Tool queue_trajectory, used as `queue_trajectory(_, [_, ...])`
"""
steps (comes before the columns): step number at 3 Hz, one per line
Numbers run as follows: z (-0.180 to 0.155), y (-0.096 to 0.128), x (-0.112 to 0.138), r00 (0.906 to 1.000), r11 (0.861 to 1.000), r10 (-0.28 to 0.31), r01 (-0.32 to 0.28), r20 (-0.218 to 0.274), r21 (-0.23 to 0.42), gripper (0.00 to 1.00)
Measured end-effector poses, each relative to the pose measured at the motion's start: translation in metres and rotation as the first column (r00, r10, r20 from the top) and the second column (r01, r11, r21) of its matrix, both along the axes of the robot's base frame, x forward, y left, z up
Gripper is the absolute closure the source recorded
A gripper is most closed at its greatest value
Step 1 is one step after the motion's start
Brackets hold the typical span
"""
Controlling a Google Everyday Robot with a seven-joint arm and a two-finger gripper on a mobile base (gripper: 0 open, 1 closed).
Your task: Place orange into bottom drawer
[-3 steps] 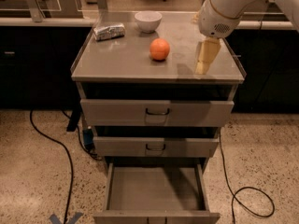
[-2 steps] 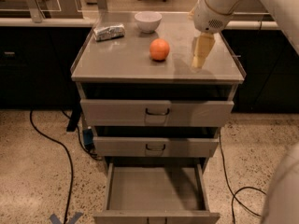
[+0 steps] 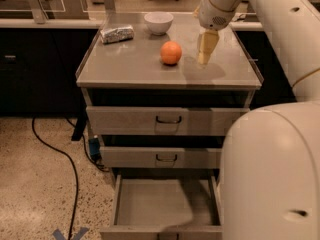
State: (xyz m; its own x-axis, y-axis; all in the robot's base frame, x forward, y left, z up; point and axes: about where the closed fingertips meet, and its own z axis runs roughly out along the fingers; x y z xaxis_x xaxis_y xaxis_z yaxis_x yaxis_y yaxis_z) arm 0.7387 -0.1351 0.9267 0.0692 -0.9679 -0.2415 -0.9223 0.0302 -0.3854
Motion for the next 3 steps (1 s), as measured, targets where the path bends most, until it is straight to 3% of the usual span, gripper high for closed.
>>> queue_trajectory(2, [-0.02,0.038,0.045,0.9973,0.997,0.073,-0.073,0.007,-0.02,0.0])
queue_trajectory(3, [-0.025,0.046,0.052,0.9962,0.996,0.085,-0.085,0.018,-0.019,0.0])
